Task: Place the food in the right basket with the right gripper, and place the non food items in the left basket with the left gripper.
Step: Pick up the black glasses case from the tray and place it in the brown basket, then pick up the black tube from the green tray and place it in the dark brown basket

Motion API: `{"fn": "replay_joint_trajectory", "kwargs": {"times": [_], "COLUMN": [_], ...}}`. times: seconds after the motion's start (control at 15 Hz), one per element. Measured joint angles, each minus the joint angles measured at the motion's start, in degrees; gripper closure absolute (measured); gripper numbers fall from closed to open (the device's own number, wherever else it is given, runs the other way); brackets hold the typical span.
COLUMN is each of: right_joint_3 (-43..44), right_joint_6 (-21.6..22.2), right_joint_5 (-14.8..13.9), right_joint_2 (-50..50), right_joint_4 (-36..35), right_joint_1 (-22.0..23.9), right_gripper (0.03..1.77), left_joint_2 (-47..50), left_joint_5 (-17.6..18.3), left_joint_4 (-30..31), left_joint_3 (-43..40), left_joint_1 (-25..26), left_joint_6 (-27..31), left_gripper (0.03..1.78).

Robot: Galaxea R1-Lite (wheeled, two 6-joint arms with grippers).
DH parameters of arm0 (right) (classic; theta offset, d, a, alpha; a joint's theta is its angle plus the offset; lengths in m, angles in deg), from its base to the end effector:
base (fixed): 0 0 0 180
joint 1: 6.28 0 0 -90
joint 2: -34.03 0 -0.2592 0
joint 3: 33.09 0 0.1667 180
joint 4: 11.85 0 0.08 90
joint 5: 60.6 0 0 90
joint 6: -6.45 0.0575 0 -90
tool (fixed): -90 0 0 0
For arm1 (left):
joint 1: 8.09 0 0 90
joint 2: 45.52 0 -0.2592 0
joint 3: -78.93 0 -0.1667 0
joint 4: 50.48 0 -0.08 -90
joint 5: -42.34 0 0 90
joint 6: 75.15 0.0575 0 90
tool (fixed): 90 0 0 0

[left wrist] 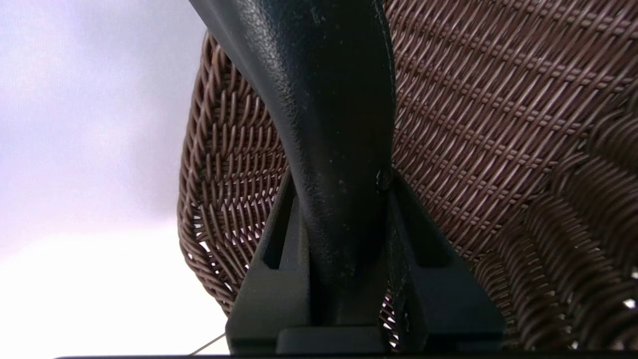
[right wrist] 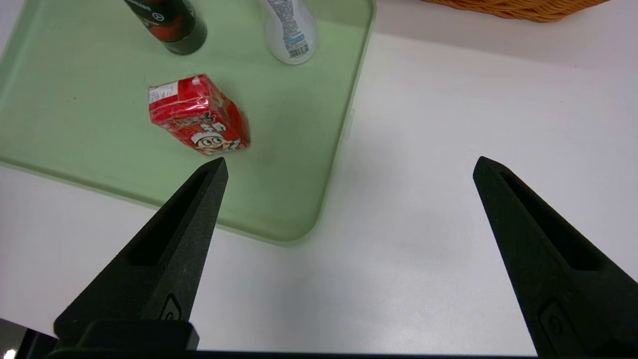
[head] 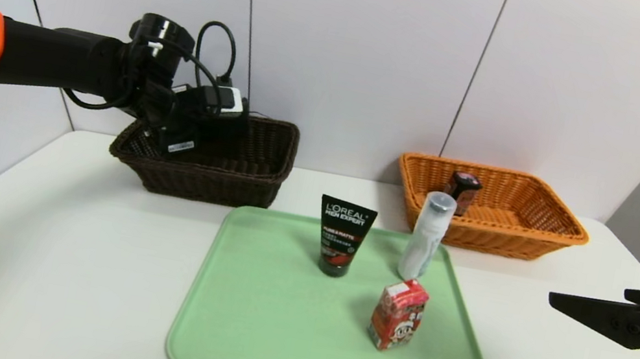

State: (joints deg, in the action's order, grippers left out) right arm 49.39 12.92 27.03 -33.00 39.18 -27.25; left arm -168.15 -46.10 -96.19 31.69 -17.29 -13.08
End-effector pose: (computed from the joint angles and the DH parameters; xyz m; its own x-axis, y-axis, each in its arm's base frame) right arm 0.1608 0.0591 0.2031 0.7736 0.2522 -0.5813 -0.2629 0.9625 0.0677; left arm 0.4101 -0.0680 0.1676 0.7982 -0.1569 -0.5816 0.5926 0.3783 0.7112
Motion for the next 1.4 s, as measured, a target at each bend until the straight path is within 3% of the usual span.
{"fn": "replay_joint_trajectory", "kwargs": {"times": [0.27, 0.67, 1.07, 1.2, 1.4], "right_joint_3": [-0.2, -0.3, -0.3, -0.3, -0.4], "right_joint_6": [0.0, 0.0, 0.1, 0.2, 0.2], "right_joint_5": [0.1, 0.1, 0.2, 0.3, 0.5], "right_joint_2": [0.3, 1.2, 3.0, 3.4, 3.6], "right_joint_4": [0.0, -0.1, -0.2, -0.2, -0.3], "right_joint_1": [0.1, 0.4, 0.5, 0.5, 0.5], "right_gripper": [0.1, 0.1, 0.1, 0.1, 0.1], "left_joint_2": [-0.5, 1.8, 9.2, 13.2, 19.4], "left_joint_5": [-0.1, 0.0, 0.0, 0.2, 0.9], "left_joint_4": [1.0, 0.7, -5.8, -9.3, -11.4], "left_joint_3": [0.3, 0.4, 1.9, 1.5, -3.6], "left_joint_1": [0.0, 0.2, 0.0, -1.2, -4.5], "left_joint_6": [-0.3, -4.4, -20.3, -29.1, -38.5], "left_gripper": [0.86, 0.45, 0.27, 0.23, 0.19]}}
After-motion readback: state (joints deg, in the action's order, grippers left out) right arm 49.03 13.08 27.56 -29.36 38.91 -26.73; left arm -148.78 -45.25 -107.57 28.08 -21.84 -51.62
